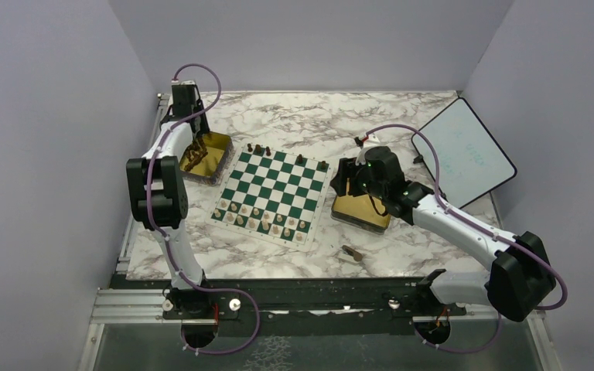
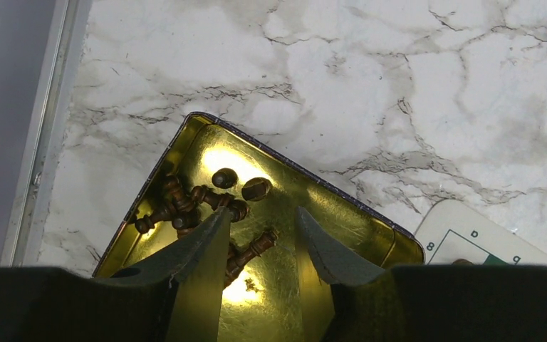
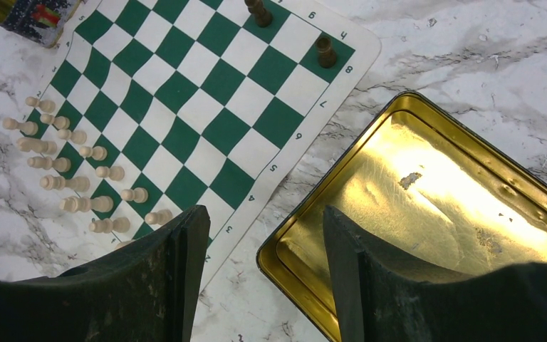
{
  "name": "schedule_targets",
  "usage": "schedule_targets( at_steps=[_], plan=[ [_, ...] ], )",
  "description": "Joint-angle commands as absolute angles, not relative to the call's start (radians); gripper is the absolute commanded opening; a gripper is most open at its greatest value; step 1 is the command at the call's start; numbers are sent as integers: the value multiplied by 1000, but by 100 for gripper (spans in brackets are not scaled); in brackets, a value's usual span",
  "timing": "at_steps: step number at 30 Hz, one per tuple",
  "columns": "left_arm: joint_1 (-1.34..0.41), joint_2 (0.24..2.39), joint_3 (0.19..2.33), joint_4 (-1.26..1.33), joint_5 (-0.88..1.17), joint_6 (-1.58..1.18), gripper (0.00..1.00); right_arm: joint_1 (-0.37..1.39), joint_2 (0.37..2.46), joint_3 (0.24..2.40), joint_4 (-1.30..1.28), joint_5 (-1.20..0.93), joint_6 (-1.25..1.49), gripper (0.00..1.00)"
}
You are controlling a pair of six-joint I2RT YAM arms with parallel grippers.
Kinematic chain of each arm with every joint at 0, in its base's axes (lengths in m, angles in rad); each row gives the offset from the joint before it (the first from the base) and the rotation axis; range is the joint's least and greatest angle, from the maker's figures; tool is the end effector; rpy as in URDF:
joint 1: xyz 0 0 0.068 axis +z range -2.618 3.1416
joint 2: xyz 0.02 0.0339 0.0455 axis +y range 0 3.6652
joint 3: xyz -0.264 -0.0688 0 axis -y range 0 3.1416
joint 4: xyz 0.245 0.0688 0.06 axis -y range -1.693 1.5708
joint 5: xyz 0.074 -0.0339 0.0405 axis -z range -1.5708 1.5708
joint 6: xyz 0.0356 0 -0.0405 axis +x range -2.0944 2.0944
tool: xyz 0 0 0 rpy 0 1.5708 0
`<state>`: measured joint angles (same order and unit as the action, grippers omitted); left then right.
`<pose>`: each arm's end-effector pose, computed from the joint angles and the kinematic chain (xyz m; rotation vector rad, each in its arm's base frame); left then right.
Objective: Set up the chess pieces on the board
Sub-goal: Pick up the chess piece from the storage box.
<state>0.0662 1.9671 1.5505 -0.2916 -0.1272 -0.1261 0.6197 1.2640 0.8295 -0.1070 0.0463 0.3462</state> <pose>0.4520 0.0345 0.2417 -0.2846 2.2568 0.1134 0.2302 0.1622 0.2600 -0.2660 2.1401 0.5221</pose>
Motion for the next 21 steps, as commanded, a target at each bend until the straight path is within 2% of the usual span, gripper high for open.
schedule_targets(
  at_steps=[1,21],
  plan=[
    [89,2020,1552,-247,-75,-133,40,615,1268,848,-121,36,330,65],
    [110,2107,1594,-223,-64,-111,39,614,1311,867,-117,45,330,65]
  ],
)
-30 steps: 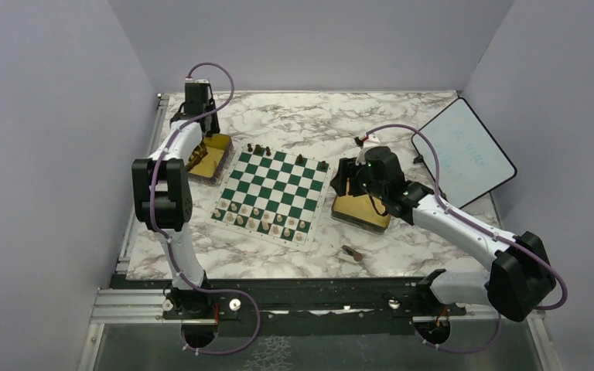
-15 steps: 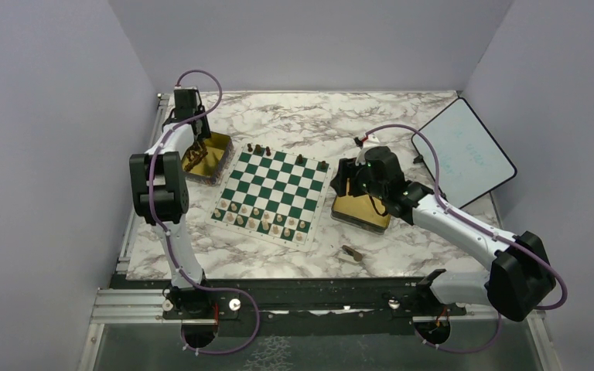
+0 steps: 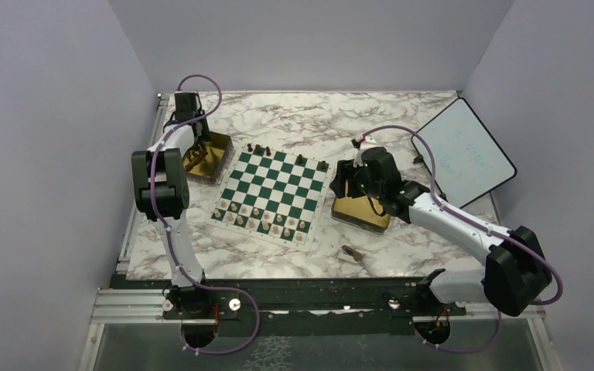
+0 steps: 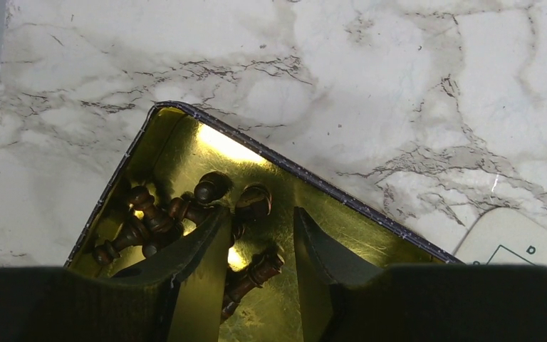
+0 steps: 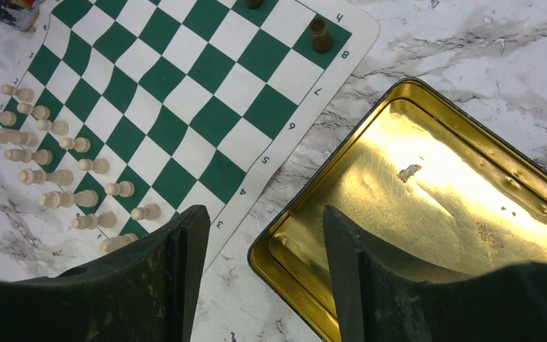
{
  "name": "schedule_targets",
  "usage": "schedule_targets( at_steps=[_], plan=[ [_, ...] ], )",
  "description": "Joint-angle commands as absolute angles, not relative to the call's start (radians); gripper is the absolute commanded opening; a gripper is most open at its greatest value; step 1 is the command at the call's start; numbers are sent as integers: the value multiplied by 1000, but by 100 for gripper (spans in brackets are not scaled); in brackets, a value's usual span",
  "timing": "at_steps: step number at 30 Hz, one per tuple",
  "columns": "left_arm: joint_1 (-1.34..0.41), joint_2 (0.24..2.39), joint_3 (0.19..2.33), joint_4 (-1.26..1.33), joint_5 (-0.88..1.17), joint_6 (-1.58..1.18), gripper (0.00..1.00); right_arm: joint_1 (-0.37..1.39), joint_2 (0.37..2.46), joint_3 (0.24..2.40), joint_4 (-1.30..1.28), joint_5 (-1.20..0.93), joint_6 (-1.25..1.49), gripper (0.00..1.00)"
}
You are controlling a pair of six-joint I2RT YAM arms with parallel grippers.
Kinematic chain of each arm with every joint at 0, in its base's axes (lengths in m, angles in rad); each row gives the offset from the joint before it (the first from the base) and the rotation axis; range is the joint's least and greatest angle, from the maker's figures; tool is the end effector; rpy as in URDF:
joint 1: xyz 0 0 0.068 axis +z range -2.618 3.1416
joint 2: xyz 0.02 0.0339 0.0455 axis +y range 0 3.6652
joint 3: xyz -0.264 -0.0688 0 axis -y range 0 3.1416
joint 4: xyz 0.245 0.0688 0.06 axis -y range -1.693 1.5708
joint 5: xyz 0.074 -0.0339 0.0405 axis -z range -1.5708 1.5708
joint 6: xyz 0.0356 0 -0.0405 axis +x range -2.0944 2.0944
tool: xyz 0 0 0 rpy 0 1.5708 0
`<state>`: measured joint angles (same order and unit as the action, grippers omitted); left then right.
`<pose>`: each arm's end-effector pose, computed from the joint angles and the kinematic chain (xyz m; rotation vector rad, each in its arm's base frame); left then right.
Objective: Set up the chess pieces on the board
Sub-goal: Pick up the chess piece from the storage box.
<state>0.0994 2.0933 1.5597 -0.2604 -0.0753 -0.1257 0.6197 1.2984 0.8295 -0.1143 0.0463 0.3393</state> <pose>0.4674 0.0493 0.1912 -0.3016 2.3439 0.0763 0.2339 0.1648 0.2502 -0.2798 2.1789 0.5003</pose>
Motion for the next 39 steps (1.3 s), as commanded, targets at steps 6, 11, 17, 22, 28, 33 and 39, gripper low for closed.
schedule_targets(
  at_steps=[6,11,17,22,28,33,39],
  plan=[
    [110,2112,1596,-209,-53,-97,32,614,1321,869,-118,45,324,65],
    [111,2120,1600,-207,-46,-96,27,615,1321,867,-118,44,321,65],
    [111,2135,1599,-206,-37,-93,25,615,1316,867,-119,47,315,65],
    [110,2117,1590,-206,-35,-92,22,615,1311,862,-118,54,311,65],
    [110,2087,1572,-208,-30,-113,20,615,1314,863,-117,40,314,65],
    [110,2060,1556,-223,-40,-137,19,614,1296,863,-116,43,318,65],
    [112,2028,1540,-241,-46,-157,18,614,1285,855,-112,43,312,65]
  ],
)
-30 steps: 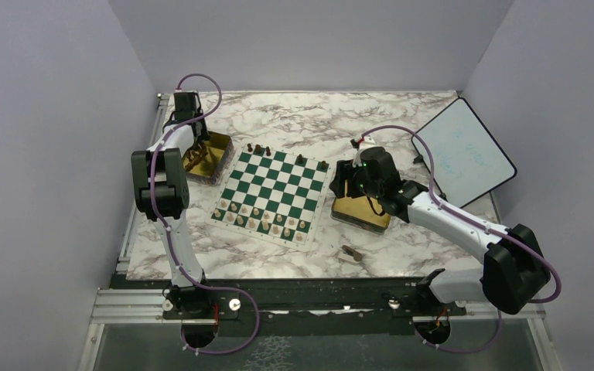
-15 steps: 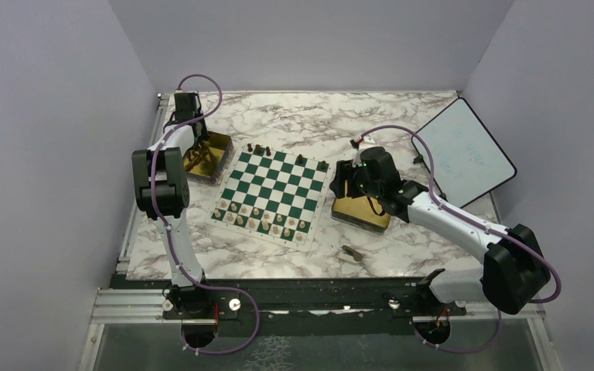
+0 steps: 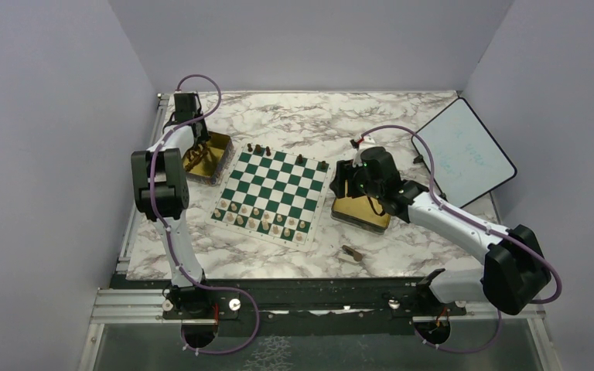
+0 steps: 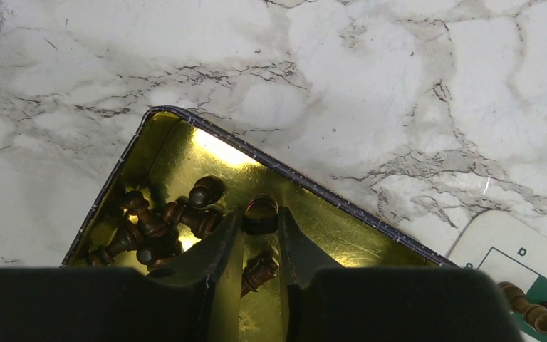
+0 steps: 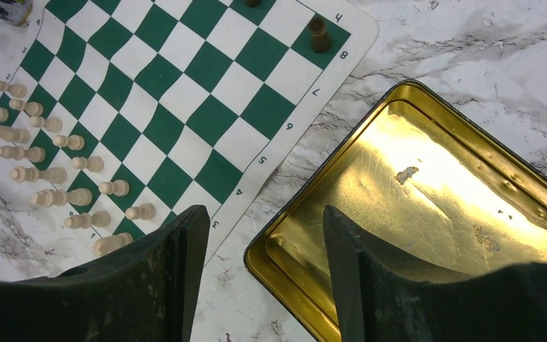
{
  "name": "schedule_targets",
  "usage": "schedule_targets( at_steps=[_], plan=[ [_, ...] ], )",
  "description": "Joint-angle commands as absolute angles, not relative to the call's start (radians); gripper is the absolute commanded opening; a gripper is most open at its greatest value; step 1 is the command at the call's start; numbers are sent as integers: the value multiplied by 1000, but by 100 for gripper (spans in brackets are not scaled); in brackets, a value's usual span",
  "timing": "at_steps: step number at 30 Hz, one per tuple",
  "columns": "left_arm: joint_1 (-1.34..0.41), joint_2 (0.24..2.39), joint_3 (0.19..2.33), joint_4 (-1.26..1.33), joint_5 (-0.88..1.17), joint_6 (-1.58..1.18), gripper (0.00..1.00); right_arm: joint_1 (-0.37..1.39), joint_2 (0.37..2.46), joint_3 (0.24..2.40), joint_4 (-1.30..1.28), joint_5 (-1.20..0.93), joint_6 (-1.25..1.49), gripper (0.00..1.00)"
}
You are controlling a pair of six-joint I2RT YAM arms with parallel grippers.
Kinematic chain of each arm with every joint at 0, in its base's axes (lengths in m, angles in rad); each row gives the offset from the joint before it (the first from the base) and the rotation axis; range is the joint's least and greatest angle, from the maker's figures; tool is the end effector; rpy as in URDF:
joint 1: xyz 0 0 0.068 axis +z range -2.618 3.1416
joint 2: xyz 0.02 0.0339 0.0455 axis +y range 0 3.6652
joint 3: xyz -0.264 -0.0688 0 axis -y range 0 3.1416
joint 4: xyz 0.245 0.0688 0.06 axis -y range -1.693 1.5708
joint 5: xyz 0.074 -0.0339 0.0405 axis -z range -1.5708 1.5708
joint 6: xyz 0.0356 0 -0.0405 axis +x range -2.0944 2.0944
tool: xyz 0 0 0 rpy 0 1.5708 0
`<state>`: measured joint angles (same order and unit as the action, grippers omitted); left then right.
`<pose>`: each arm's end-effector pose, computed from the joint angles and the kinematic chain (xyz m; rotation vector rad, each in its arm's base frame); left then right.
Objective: Set up the chess pieces on the board
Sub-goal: Pick up the chess piece from the storage box, then place the chess piece on the chessboard.
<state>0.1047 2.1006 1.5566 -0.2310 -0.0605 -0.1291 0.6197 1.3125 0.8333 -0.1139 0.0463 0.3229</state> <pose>0.4695 0.0515 0.1892 -0.3031 2.3251 0.0589 0.2358 0.1662 0.2478 -0.2991 2.1844 0.4870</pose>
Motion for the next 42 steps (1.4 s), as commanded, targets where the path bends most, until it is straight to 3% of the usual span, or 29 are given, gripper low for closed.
schedule_targets(
  at_steps=[1,23,42],
  plan=[
    [111,2023,1536,-245,-45,-160,18,614,1285,853,-111,41,310,65],
    [2,1813,1455,-280,-2,-150,18,615,1235,837,-133,71,316,65],
    [-406,1783,1472,-289,39,-163,18,615,1174,777,-139,106,310,65]
  ],
)
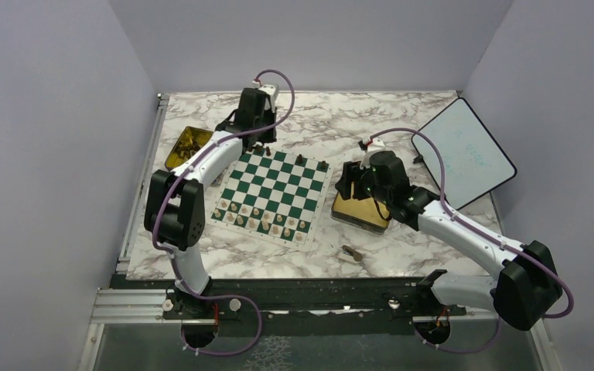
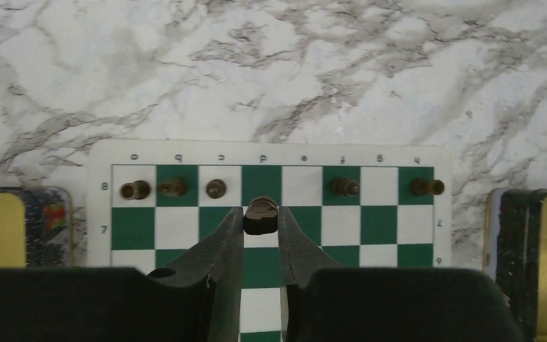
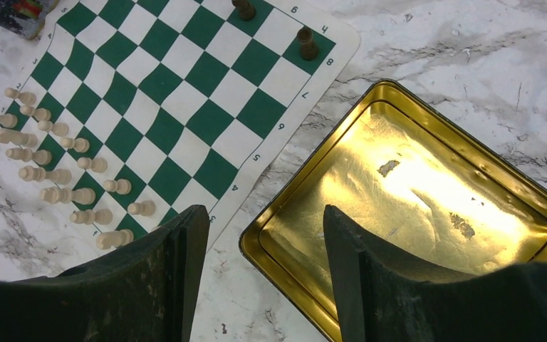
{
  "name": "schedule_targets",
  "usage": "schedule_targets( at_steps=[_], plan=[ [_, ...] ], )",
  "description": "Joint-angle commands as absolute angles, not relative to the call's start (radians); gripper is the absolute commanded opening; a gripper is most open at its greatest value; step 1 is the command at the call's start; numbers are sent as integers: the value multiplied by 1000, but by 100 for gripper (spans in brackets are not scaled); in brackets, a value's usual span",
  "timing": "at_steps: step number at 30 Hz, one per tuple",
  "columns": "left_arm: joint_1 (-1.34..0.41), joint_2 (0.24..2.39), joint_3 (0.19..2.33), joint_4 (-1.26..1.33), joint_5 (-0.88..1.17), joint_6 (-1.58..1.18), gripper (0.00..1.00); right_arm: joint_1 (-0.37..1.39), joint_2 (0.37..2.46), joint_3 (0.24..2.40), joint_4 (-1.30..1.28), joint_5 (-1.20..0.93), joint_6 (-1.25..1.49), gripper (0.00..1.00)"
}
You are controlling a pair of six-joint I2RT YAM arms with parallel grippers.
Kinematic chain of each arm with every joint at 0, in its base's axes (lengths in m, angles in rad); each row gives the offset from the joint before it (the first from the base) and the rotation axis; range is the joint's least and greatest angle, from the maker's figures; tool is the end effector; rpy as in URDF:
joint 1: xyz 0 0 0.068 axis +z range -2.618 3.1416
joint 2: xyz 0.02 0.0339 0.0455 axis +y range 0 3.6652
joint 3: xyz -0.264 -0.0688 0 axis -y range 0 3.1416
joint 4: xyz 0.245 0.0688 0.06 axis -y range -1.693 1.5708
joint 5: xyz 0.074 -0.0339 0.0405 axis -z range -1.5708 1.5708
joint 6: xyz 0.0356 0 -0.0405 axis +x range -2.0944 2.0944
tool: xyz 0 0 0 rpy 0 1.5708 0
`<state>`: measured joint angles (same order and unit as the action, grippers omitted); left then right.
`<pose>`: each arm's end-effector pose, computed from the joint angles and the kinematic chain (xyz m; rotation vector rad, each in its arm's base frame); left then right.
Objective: Set up the chess pieces on the board
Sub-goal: Place the chess piece on the chessboard.
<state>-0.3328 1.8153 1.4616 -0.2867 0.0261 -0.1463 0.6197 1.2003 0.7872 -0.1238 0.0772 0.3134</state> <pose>0.3989 -0.1389 0.2756 0.2219 2.2157 -0.2934 0.2189 0.1528 0.2602 -0.2803 2.1240 0.4739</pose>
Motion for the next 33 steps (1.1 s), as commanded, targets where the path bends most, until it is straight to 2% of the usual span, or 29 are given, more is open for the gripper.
schedule_targets(
  at_steps=[1,14,33],
  plan=[
    [-423,1788,1474,-284,39,-165,18,615,1174,776,-137,106,311,65],
    [-579,1882,1467,-172,-5,-164,18,614,1169,769,-138,108,308,65],
    [-624,2053,1533,-126,-73,-142,18,615,1161,767,-143,119,299,65]
  ],
)
